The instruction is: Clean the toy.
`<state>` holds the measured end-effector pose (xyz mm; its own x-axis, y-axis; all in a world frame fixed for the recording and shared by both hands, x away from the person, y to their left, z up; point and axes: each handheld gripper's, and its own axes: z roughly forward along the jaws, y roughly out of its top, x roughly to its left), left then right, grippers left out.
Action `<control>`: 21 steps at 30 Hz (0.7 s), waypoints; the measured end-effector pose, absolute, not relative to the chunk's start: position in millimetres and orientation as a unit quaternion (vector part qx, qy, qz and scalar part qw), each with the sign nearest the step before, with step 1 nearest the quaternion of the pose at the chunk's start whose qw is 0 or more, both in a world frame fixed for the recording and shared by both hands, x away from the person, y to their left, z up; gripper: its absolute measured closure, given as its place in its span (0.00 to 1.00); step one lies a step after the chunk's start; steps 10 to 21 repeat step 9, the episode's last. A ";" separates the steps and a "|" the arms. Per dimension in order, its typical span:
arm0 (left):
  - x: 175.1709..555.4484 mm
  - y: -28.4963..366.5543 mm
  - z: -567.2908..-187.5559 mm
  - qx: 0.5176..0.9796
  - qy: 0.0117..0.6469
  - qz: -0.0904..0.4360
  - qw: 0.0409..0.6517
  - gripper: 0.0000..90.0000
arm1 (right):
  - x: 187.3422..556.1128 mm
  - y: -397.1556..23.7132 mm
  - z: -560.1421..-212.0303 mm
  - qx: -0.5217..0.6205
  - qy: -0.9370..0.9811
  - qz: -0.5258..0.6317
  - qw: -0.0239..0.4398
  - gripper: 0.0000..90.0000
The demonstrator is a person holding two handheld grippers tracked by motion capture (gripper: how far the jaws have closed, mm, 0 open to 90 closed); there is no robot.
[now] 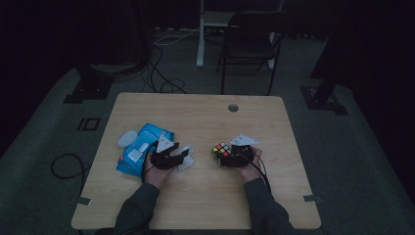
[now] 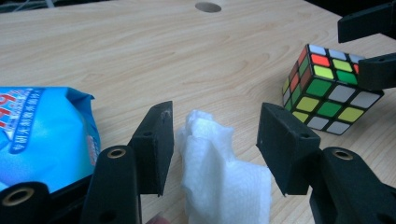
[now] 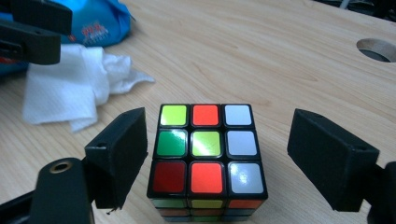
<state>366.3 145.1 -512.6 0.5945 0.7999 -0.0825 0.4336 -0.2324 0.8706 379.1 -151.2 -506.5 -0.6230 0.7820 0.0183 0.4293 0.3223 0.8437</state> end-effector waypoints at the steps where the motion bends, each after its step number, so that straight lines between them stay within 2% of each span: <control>1: 365.7 145.8 -511.6 0.759 0.406 0.196 0.470 0.53 | 378.5 -152.7 -505.4 0.385 0.786 0.440 0.201 0.23; 21: 362.9 148.7 -507.1 0.756 0.406 0.196 0.474 0.53 | 376.5 -164.5 -497.8 0.392 0.775 0.452 0.206 0.24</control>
